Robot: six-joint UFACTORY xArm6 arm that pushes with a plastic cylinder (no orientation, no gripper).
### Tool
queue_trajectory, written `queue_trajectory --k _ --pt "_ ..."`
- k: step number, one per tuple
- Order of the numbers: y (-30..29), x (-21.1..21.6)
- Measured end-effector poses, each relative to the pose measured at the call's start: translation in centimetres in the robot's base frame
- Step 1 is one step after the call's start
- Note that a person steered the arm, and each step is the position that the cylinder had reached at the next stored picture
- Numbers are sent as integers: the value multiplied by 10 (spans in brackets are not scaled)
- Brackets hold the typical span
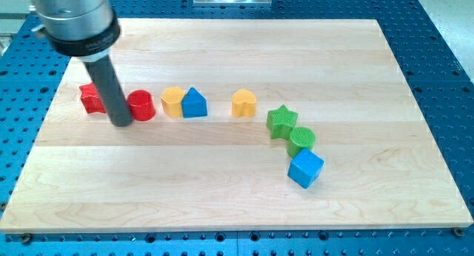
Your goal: Keep the red star to the left of the red circle
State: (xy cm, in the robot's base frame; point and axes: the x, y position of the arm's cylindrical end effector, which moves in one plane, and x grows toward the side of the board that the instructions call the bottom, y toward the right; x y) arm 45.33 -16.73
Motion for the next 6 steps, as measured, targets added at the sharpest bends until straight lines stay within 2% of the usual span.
queue_trajectory --k 1,2,3,4,5,6 --pt "-15 13" --pt "-93 18" --pt "-136 -35" --pt "-99 -51" --pt "-65 -38" --pt "-58 -53"
